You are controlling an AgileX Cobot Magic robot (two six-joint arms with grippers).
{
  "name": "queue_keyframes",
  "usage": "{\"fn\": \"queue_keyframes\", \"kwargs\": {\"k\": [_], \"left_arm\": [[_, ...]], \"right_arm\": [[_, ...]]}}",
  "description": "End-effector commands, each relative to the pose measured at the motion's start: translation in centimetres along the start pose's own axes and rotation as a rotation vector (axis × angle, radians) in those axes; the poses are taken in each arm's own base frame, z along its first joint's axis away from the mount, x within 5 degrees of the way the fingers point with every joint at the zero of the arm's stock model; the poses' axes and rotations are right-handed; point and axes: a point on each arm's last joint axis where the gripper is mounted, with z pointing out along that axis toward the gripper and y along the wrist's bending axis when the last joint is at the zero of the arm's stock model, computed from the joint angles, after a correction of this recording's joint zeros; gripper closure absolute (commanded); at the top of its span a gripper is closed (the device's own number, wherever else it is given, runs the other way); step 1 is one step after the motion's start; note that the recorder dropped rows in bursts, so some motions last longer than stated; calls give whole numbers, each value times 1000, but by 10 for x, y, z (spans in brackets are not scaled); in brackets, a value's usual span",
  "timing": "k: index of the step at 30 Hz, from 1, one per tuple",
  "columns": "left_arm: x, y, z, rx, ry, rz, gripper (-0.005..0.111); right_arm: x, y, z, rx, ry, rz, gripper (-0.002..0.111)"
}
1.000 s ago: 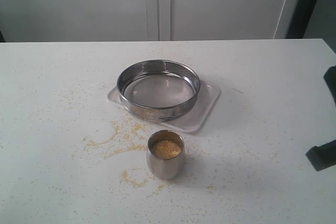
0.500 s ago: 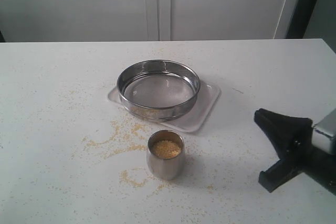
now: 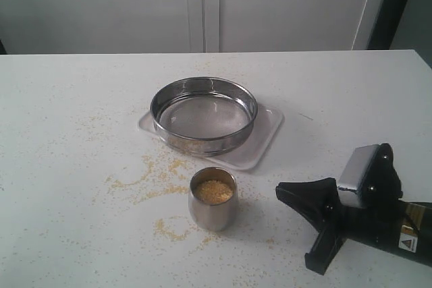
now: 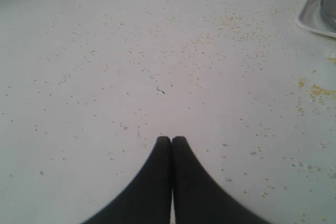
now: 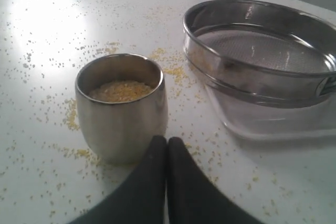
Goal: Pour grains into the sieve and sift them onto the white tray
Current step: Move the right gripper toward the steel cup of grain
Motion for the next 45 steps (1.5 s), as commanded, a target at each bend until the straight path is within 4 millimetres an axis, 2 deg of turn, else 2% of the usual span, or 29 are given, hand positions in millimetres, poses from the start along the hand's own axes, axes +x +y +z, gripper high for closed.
{"fn": "queue_keyframes", "kwargs": {"k": [1, 4, 8, 10, 11, 19, 25, 30, 35, 39, 45], "left_arm": [[0, 0, 0, 0, -5, -11, 107], [0, 0, 0, 0, -5, -11, 107], [0, 0, 0, 0, -5, -11, 107], [0, 0, 0, 0, -5, -11, 107], [0, 0, 0, 0, -5, -11, 107], [0, 0, 0, 0, -5, -11, 107], [0, 0, 0, 0, -5, -11, 107], [0, 0, 0, 0, -5, -11, 107], [0, 0, 0, 0, -5, -11, 107], [0, 0, 0, 0, -5, -11, 107], [0, 0, 0, 0, -5, -11, 107]], "right_arm": [[5, -5, 7, -28, -1, -5, 100], [7, -8, 10, -34, 4, -1, 85], [8, -12, 15, -53, 3, 9, 46], [7, -15, 17, -47, -1, 45, 31], [7, -16, 18, -47, -1, 49, 26], [17, -16, 27, -98, 26, 50, 25], [26, -11, 44, -172, 41, -8, 25], [31, -16, 63, -209, 38, -26, 25], [20, -18, 82, -243, -3, -92, 25], [13, -12, 95, -282, -13, -140, 25], [8, -4, 105, -321, -34, -166, 25]]}}
